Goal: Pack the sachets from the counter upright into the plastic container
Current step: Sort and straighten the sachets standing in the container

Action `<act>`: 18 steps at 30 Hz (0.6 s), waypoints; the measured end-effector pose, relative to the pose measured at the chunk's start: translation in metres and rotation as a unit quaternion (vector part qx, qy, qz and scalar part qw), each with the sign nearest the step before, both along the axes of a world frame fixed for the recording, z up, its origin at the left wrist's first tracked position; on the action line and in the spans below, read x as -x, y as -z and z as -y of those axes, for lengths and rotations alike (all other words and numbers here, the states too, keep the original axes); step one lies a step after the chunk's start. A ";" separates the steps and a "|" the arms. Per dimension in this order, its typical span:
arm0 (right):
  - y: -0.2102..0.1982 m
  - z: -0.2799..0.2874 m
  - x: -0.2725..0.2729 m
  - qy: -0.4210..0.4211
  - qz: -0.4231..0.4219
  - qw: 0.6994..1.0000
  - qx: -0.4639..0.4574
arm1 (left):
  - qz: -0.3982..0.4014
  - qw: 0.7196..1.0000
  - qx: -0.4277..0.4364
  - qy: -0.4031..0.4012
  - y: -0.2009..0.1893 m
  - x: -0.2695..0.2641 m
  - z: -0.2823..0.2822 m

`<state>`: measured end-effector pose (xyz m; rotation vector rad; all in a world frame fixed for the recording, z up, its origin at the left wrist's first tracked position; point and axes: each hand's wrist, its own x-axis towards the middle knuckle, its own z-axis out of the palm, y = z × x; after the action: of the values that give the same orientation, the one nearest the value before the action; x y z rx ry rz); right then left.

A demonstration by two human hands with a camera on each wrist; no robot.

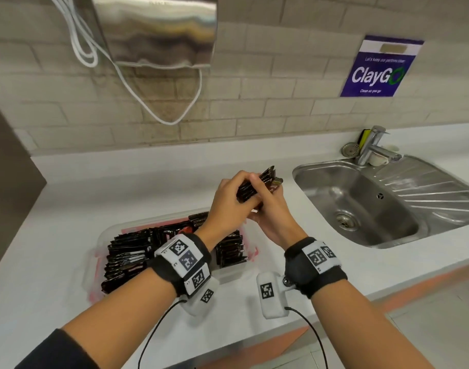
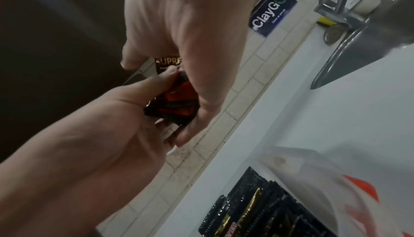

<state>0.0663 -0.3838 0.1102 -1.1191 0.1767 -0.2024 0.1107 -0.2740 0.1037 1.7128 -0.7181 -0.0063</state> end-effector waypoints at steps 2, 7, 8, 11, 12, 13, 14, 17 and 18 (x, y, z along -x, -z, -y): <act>0.001 0.003 -0.002 0.023 0.000 1.000 0.007 | 0.012 0.999 -0.034 0.020 0.000 -0.001 -0.003; 0.014 0.015 -0.001 0.025 0.012 0.992 0.120 | -0.085 0.991 -0.027 0.097 -0.017 -0.017 -0.021; 0.018 0.016 -0.001 0.029 0.018 0.990 0.140 | -0.118 0.988 -0.008 0.102 -0.022 -0.020 -0.023; 0.026 0.013 -0.001 0.024 0.043 0.981 0.187 | -0.141 0.985 -0.014 0.094 -0.031 -0.028 -0.025; 0.028 0.012 -0.001 0.020 0.049 0.979 0.195 | -0.132 0.987 -0.029 0.092 -0.032 -0.030 -0.025; 0.029 0.010 -0.001 0.019 0.055 0.979 0.198 | -0.121 0.987 -0.044 0.092 -0.032 -0.032 -0.027; 0.031 0.010 -0.001 0.017 0.059 0.978 0.197 | -0.114 0.988 -0.055 0.094 -0.032 -0.033 -0.029; 0.033 0.007 0.001 0.005 0.061 0.978 0.200 | -0.119 0.986 -0.061 0.104 -0.032 -0.036 -0.038; 0.034 0.007 0.002 -0.002 0.061 0.977 0.203 | -0.129 0.984 -0.058 0.109 -0.031 -0.036 -0.041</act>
<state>0.0643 -0.3907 0.0764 -1.5081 0.0224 -0.3108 0.1470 -0.2327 0.1349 1.6958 -0.7189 -0.4224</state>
